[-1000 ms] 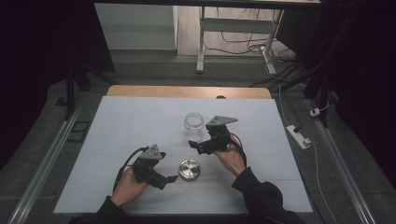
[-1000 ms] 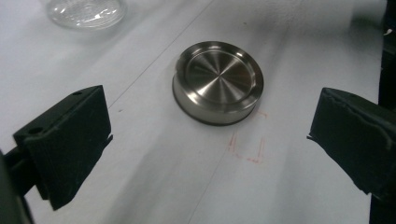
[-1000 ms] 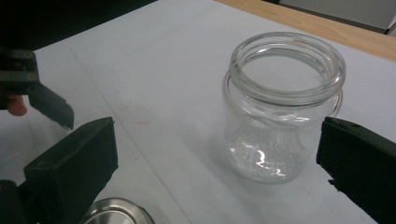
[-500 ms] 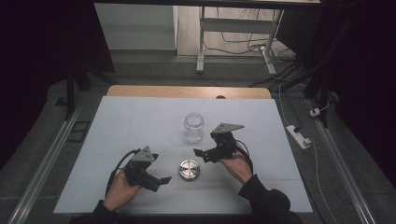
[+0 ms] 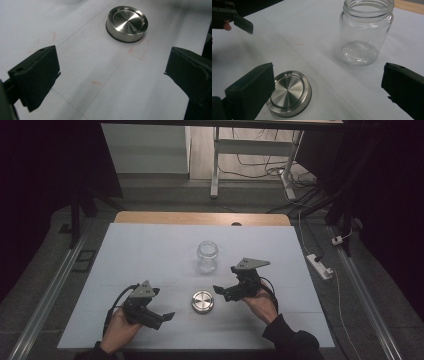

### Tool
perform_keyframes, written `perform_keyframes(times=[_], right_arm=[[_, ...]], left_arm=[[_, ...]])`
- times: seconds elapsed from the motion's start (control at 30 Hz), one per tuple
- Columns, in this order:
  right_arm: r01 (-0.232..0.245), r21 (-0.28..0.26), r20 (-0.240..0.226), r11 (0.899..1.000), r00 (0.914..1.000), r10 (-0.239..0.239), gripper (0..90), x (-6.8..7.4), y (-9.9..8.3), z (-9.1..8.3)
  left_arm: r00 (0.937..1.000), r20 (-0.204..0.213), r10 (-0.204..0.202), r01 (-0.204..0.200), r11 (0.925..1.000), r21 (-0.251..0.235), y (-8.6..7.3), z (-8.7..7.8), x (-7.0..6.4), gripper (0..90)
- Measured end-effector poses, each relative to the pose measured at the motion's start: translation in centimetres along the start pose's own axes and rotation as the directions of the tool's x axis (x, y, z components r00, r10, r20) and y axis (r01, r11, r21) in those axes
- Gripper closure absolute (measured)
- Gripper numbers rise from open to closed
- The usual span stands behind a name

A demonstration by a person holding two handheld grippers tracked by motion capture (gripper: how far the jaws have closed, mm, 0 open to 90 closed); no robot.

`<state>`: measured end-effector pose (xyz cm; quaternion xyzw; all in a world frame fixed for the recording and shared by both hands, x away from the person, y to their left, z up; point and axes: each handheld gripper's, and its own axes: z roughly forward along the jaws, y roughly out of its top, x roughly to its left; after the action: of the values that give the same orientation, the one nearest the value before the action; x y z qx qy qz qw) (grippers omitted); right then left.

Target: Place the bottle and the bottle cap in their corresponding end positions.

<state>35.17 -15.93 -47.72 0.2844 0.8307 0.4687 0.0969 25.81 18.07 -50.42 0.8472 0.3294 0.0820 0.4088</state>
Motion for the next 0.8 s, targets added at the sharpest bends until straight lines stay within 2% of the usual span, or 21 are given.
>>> perform_keyframes(times=[0.37,0.53,0.8], right_arm=[[0.03,0.027,0.006,0.999,0.9995,-0.03,0.0,0.6,-1.5,-1.5],[0.053,0.033,0.034,0.998,0.998,-0.054,0.0,0.8,-2.2,-2.6],[0.023,0.004,0.069,1.0,0.9973,-0.024,0.0,0.2,-3.0,-5.0]], left_arm=[[0.9992,-0.021,-0.033,0.033,0.9995,0.001,-1.5,-1.4,0.0,0.3],[0.9985,-0.029,-0.046,0.046,0.9989,0.007,-2.2,-1.9,-0.2,0.5],[0.9975,-0.046,-0.054,0.055,0.9981,0.027,-3.4,-2.7,-0.6,0.8]])
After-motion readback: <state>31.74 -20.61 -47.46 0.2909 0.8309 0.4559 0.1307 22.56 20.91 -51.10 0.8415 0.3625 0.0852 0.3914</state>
